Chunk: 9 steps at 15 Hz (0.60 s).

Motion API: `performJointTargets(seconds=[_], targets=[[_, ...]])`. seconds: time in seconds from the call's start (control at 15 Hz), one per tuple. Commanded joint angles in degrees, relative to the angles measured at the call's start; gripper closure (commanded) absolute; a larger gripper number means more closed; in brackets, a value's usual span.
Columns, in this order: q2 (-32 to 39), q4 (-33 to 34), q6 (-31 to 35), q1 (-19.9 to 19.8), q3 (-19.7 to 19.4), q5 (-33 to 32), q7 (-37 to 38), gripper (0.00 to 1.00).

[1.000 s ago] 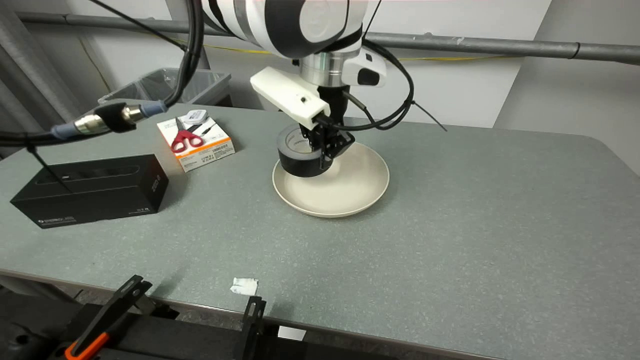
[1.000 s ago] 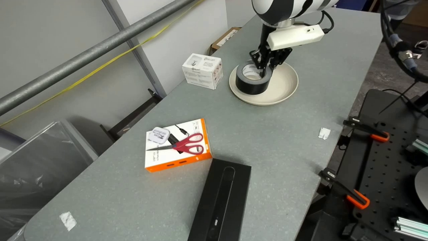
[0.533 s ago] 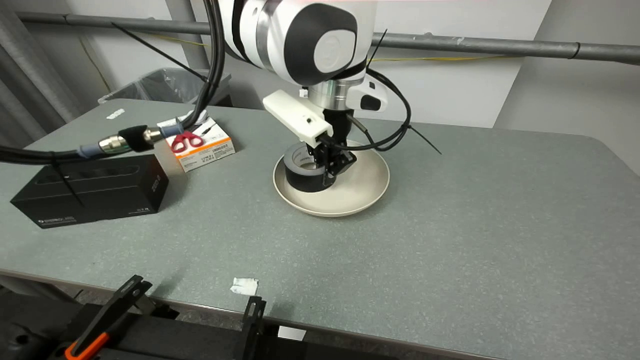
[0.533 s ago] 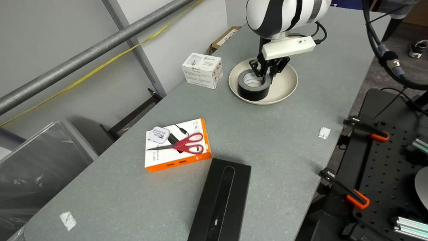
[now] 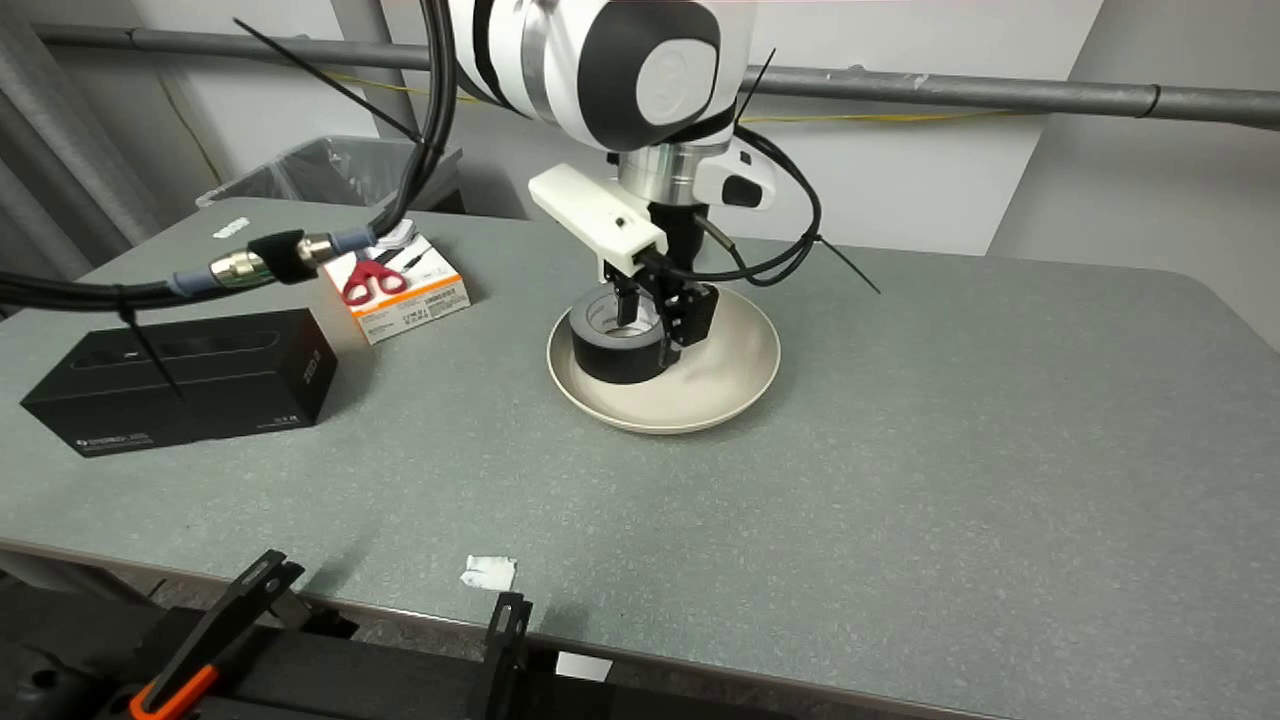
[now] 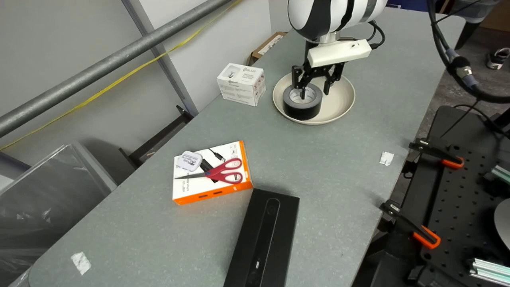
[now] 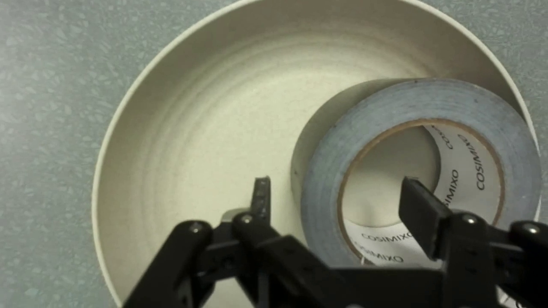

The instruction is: Put the masking tape on the plate

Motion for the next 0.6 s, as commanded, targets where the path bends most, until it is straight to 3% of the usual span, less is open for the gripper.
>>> performJointTargets(seconds=[0.0,0.53], targets=[[-1.6,0.21,-1.52,0.73,-0.34,0.26,0.73,0.0],[-1.32,0.24,-1.28,0.6,0.03,0.26,-0.18,0.0]])
